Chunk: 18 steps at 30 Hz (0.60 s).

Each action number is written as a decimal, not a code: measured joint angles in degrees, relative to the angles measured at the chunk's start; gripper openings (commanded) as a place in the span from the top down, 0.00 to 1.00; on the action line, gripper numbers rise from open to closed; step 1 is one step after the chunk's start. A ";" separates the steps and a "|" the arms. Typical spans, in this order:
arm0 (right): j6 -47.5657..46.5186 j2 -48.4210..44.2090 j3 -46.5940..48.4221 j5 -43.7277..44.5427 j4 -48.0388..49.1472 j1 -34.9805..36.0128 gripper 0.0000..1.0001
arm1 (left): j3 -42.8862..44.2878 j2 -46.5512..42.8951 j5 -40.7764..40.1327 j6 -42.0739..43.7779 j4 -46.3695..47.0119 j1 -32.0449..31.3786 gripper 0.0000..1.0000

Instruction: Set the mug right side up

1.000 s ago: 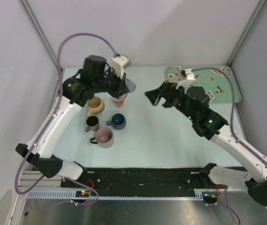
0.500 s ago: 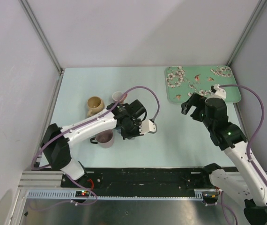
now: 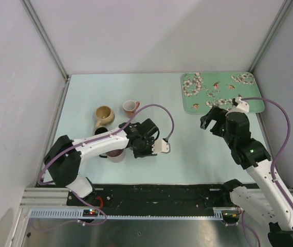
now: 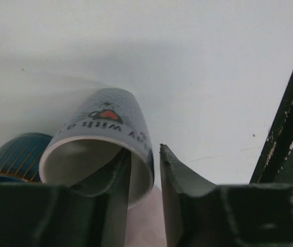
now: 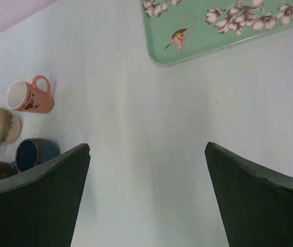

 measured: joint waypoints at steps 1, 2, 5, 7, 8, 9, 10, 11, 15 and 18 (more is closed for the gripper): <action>-0.24 0.00 0.00 0.00 0.04 -0.09 0.01 | -0.33 -0.02 -0.31 0.20 0.79 -0.02 0.39; -0.52 0.02 0.00 0.00 0.04 -0.24 0.00 | -0.72 0.04 -0.57 0.20 1.49 0.00 0.28; -1.25 0.31 0.00 -0.02 0.09 -0.83 0.01 | -0.98 -0.20 -1.99 -0.61 1.75 0.04 0.05; -2.23 0.76 0.00 -0.04 0.22 -1.68 0.01 | -0.44 -1.03 -2.78 -1.70 1.33 0.04 0.02; -2.78 1.05 0.00 -0.04 0.31 -2.21 0.01 | 0.24 -1.68 -3.32 -2.34 1.01 0.04 0.01; -3.48 1.36 0.00 -0.09 0.46 -2.84 0.01 | 1.03 -2.32 -3.76 -2.93 0.61 0.02 0.01; -4.17 1.60 0.00 -0.13 0.57 -3.48 0.01 | 2.23 -3.26 -4.44 -3.85 0.22 0.02 0.01; -4.79 1.73 0.00 -0.13 0.70 -4.02 0.01 | 3.58 -4.37 -5.18 -4.79 -0.11 0.04 0.00; -8.11 1.77 -0.76 -0.20 2.67 -6.88 0.01 | 9.03 -10.32 -9.27 -8.57 -0.70 0.57 0.00; -10.34 1.44 -4.57 -0.11 6.84 -8.63 0.00 | 11.76 -16.70 -10.60 -11.39 -0.87 3.37 0.00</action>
